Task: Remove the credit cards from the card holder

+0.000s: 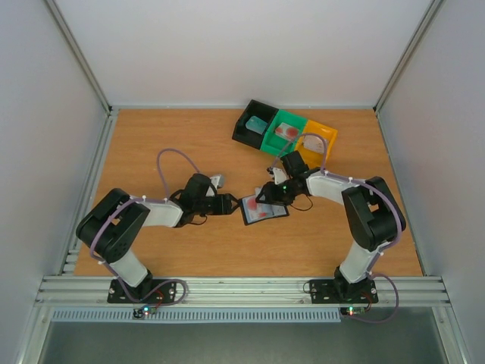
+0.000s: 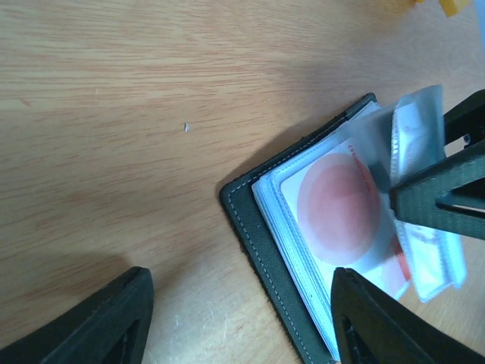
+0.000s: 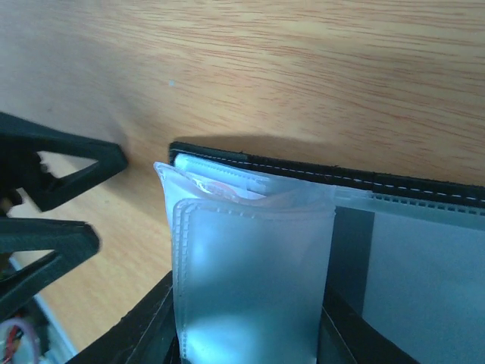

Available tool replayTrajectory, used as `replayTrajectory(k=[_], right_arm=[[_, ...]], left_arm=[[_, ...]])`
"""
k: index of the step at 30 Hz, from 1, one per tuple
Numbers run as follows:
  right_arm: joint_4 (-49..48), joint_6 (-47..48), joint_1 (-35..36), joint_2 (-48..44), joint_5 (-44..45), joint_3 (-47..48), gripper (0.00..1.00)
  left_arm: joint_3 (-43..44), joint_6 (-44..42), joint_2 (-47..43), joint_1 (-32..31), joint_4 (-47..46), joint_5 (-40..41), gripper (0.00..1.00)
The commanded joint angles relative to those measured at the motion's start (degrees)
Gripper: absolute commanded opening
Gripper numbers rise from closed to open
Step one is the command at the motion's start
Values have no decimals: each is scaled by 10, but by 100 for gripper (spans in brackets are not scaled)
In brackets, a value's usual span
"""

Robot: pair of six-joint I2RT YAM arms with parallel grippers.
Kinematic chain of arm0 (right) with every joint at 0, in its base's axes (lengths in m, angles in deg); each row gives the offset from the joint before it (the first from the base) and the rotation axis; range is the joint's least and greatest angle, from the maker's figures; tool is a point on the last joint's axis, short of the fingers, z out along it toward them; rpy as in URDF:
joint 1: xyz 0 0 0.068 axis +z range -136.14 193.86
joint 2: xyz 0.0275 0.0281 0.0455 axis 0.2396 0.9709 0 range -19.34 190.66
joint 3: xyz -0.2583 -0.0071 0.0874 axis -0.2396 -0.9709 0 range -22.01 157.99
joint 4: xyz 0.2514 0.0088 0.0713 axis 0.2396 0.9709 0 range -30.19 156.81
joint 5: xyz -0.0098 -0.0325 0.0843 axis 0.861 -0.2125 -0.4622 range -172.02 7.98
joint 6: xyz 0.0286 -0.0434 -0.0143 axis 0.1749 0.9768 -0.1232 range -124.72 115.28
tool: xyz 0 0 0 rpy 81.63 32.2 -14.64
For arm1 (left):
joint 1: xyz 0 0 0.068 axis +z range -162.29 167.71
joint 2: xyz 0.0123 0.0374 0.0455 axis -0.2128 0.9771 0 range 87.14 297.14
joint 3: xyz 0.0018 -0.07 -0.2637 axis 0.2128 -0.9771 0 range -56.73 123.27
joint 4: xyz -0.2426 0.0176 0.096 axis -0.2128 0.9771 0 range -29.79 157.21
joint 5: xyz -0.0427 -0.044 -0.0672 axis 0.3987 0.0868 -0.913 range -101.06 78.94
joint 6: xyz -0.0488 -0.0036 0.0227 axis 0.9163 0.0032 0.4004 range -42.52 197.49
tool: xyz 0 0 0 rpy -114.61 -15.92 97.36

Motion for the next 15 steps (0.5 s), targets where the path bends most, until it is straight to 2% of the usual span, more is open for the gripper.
replayTrajectory(k=[1, 9, 15], right_arm=[[-40, -11, -10, -33, -94, -7, 15], [-68, -32, -31, -81, -140, -15, 15], [-82, -40, -46, -125, -165, -21, 15]], left_arm=[[-10, -7, -2, -3, -41, 14, 67], [-32, -15, -24, -3, -107, -37, 86], [-44, -20, -83, -3, -149, -56, 94]])
